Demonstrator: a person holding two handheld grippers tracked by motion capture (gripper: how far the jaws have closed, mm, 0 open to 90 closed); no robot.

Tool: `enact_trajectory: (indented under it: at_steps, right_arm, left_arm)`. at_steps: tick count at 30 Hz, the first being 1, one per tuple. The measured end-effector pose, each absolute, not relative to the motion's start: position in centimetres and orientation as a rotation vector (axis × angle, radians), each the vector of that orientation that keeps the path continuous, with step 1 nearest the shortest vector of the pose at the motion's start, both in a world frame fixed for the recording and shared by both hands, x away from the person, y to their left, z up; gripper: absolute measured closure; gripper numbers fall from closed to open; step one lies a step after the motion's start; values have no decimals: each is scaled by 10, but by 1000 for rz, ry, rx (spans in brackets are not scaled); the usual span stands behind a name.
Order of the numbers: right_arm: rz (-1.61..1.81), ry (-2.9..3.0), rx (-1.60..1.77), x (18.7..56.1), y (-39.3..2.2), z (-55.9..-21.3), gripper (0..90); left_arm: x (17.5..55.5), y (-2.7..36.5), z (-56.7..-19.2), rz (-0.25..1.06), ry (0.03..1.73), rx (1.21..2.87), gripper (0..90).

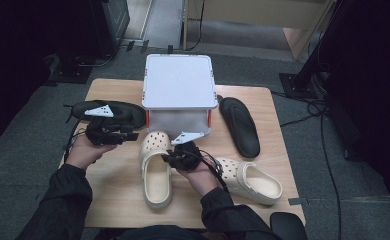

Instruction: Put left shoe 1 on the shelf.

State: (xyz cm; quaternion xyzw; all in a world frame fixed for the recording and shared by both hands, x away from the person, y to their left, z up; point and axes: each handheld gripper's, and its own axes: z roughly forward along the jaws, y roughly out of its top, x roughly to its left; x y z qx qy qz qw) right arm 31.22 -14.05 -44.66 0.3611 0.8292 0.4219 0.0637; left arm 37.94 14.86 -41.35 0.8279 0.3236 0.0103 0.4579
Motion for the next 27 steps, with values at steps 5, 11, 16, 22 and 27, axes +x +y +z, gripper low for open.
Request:
enact_trajectory:
  at_steps: [5, 11, 16, 22, 27]
  right_arm:
    - [1237, 2489, 1068, 314, -142, -443, 781]
    - [1243, 2469, 1078, 315, -142, -435, 801]
    - [1258, 2453, 1087, 319, -148, -429, 809]
    - [1274, 2415, 1083, 322, -156, -417, 814]
    - [1301, 2364, 1085, 329, -161, -406, 839]
  left_arm:
    - [380, 148, -410, 32, 803, 2017, 545]
    - [381, 144, -402, 43, 788, 2028, 545]
    - [383, 143, -395, 46, 785, 2009, 548]
    - [388, 140, -380, 44, 766, 1996, 551]
    - [392, 138, -371, 47, 747, 2007, 550]
